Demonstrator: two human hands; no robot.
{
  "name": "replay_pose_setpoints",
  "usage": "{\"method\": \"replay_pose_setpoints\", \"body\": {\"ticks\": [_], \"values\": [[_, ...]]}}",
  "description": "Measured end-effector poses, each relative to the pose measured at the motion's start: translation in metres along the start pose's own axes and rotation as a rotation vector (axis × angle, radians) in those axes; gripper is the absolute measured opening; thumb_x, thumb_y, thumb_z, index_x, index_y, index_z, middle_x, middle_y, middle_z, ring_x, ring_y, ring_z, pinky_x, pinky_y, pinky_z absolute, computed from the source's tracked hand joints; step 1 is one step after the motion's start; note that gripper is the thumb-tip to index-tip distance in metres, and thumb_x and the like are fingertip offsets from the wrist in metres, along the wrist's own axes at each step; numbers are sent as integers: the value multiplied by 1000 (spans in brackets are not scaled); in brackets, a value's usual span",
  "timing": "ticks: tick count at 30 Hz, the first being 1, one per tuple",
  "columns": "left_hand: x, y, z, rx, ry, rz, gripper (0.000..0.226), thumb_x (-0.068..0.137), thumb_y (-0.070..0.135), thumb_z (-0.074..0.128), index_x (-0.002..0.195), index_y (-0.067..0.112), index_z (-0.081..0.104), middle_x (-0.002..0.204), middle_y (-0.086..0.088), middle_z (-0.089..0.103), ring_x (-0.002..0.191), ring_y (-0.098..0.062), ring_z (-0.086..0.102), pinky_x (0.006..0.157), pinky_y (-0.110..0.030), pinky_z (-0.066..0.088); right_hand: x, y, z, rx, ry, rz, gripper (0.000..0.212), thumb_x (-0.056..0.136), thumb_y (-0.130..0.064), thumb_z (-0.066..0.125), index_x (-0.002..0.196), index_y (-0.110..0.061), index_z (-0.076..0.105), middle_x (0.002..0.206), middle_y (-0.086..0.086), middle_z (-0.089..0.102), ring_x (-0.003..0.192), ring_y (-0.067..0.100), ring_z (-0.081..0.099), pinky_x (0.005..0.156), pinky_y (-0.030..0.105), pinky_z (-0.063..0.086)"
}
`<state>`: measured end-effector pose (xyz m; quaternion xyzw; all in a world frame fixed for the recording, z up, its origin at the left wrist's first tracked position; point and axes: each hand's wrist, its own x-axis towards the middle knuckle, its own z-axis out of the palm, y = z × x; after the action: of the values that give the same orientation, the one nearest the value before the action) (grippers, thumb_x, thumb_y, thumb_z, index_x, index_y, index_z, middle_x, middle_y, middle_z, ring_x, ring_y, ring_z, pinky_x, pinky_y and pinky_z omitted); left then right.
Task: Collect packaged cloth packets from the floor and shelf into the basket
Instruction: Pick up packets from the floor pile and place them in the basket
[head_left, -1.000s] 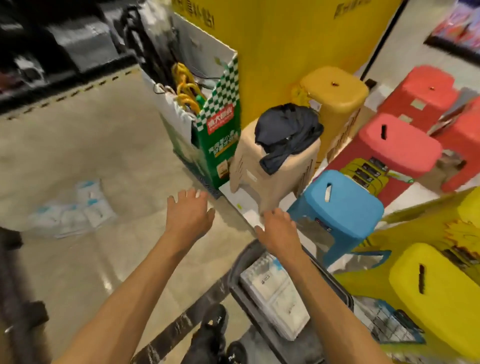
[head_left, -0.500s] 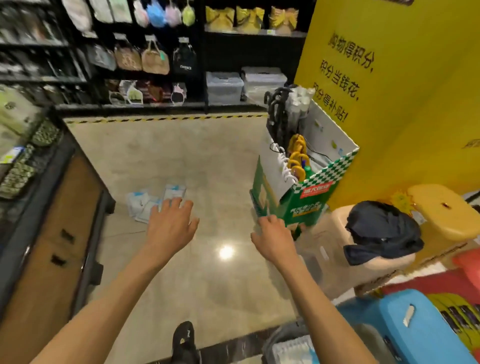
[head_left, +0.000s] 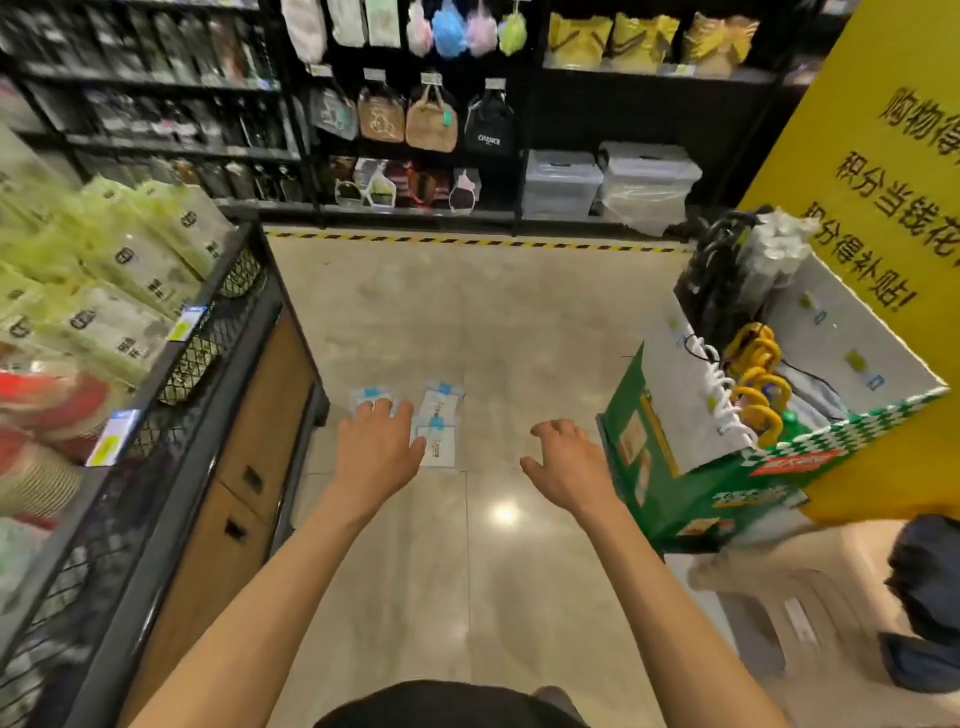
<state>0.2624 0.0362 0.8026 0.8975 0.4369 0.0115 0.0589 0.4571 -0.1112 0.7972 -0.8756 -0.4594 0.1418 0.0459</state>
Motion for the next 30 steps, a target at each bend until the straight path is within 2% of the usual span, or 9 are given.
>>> {"method": "replay_pose_setpoints", "body": {"ticks": [8, 21, 30], "values": [[69, -52, 5, 38, -73, -51, 42, 98, 43, 52, 132, 18, 53, 129, -8, 57, 121, -31, 51, 95, -44, 40, 97, -29, 0, -1, -82, -18, 58, 98, -42, 53, 147, -15, 39, 149, 10, 39, 135, 30, 39, 105, 41, 40], [267, -92, 28, 123, -211, -63, 55, 100, 45, 47, 148, 19, 40, 139, -9, 51, 128, -31, 47, 101, -45, 40, 289, -34, 7, 39, -200, 40, 55, 98, -38, 54, 145, -14, 41, 148, 11, 39, 134, 30, 39, 103, 43, 39], [387, -127, 65, 132, -273, 2, 50, 99, 44, 51, 138, 13, 51, 129, -14, 58, 116, -35, 54, 91, -45, 44, 399, -51, 25, 11, -327, 58, 57, 98, -37, 54, 146, -11, 38, 145, 14, 42, 131, 34, 41, 100, 44, 41]]}}
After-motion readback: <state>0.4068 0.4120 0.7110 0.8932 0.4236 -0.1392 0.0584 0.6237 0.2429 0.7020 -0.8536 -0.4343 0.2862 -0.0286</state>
